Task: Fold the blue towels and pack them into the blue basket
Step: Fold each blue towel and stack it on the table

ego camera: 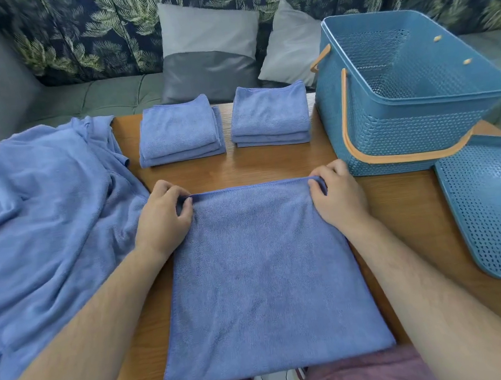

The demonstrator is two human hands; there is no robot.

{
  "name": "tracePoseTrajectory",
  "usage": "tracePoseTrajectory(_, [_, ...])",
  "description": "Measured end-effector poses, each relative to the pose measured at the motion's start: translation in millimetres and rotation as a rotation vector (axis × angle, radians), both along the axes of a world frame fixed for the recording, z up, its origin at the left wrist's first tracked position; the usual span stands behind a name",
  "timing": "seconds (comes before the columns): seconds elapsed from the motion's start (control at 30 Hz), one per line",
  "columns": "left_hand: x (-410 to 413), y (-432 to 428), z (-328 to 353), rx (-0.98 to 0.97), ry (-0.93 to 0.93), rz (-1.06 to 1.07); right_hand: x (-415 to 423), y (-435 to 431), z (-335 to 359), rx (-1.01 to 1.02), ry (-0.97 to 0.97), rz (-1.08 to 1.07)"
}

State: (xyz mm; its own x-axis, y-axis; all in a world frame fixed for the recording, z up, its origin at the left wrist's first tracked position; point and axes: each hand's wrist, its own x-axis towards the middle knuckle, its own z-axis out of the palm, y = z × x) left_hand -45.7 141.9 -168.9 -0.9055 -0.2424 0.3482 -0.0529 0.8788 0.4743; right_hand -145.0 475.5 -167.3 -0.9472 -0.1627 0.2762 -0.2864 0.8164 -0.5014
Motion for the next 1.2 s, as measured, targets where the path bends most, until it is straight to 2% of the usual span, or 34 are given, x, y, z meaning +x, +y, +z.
tracePoseTrajectory(0.1, [0, -1, -1, -0.076, 0.024, -0.009, -1, 1, -1, -0.021, 0.074, 0.063])
tracePoseTrajectory(0.17, [0, 0, 3, -0.061, 0.006, 0.004, 1, 0, 1, -0.030, 0.077, 0.110])
tracePoseTrajectory(0.37, [8, -6, 30, 0.171, 0.036, -0.048, 15, 5, 40, -0.217, 0.085, 0.166])
tracePoseTrajectory(0.57, [19, -17, 100, 0.347, 0.065, 0.005, 19, 16, 107, -0.264, 0.017, 0.103])
tracePoseTrajectory(0.73, [14, -25, 163, 0.292, 0.091, -0.020, 13, 20, 177, -0.355, -0.024, 0.122])
tracePoseTrajectory(0.87, [3, -27, 167, 0.150, -0.040, -0.095, 12, 18, 208, -0.345, -0.061, 0.150])
tracePoseTrajectory(1.03, [6, -22, 140, -0.027, -0.095, -0.226, 24, 25, 192, -0.298, -0.156, 0.180])
tracePoseTrajectory(1.2, [23, -10, 104, 0.021, -0.121, -0.225, 41, 34, 159, -0.287, -0.189, 0.162])
